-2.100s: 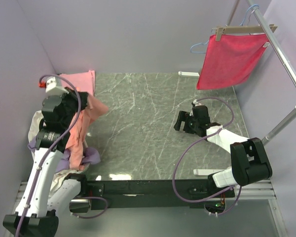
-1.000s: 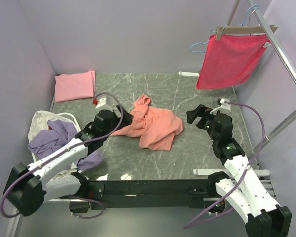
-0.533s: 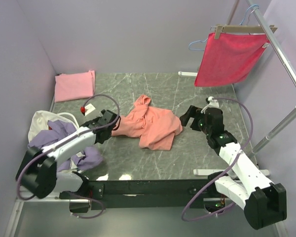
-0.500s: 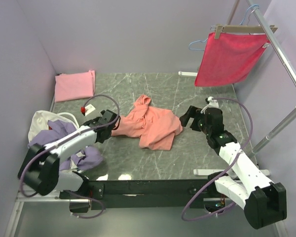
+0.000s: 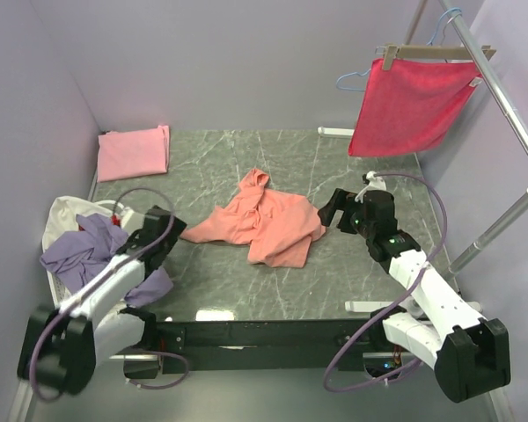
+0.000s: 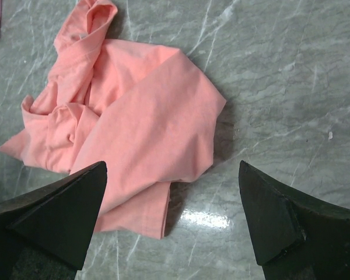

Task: Fold and stack the t-shirts
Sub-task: Flatten out the tshirt

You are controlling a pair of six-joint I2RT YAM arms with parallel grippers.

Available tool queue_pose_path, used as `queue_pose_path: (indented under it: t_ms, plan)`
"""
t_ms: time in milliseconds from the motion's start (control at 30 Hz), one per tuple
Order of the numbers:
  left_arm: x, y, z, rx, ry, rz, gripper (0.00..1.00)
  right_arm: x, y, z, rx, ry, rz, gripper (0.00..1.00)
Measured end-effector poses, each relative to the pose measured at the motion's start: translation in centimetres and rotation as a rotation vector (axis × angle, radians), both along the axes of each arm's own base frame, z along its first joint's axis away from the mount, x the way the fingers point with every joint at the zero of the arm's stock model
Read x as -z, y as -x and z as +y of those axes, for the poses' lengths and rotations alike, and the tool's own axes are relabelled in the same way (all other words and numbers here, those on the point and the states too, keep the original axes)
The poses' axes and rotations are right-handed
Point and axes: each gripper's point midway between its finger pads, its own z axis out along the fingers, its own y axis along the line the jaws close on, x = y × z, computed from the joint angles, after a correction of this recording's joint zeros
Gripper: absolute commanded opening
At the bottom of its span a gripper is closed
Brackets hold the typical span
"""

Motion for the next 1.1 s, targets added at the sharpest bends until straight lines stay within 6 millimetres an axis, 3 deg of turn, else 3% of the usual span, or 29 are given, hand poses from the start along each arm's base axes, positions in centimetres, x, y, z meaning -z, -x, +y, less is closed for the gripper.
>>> queue_pose_path:
  t_ms: [133,367,733,967,1100]
  plan:
    - [-3.6,0.0,2.6,-0.097,0.079,-0.148,0.99,0.4,0.0,0.3,-0.015,-0.001,0.016,1.0]
    - [-5.6,1.4,4.2,-0.15,0.097,-0.205,0.99,0.5,0.1,1.0,-0.043,-0.011,0.02,1.0]
    - [-2.2,0.4,-0.4,0.114,0.182,-0.106,0.97,-0.1,-0.8,1.5,-0.054,-0.018,0.014,1.0]
    - [-2.3,4.5,-2.9,0.125,0.259,-0.099,0.97,0.2,-1.9,3.4,-0.115,-0.023,0.052,1.0]
    - [-1.7,5.7,-3.6,0.078,0.272,-0.028,0.97,0.4,-2.7,5.0,-0.176,-0.011,0.075,1.0]
